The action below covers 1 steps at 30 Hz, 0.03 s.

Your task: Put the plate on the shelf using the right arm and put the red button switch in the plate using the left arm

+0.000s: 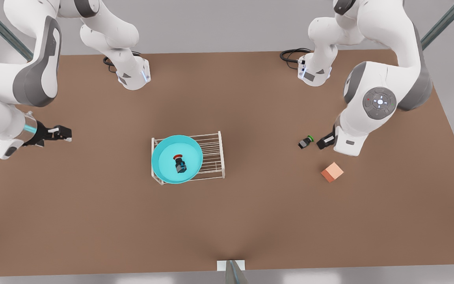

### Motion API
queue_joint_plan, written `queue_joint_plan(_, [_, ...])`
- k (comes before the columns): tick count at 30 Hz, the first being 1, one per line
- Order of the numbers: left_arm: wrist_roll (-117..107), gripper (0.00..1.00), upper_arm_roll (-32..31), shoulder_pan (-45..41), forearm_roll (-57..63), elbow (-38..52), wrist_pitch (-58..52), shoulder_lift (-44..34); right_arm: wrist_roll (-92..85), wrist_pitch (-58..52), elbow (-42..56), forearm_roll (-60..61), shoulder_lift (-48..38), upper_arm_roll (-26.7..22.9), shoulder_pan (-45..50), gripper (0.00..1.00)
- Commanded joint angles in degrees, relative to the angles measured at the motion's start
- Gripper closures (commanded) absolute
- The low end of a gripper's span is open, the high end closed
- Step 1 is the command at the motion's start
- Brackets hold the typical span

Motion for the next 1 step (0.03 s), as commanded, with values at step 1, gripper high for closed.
queue_joint_plan(1, [35.3,0.0,-0.14,1.37,-1.12,-0.07,-7.58,-0.62,1.35,-0.63,0.03,0.05,-0.2,-0.02,-0.03,0.0])
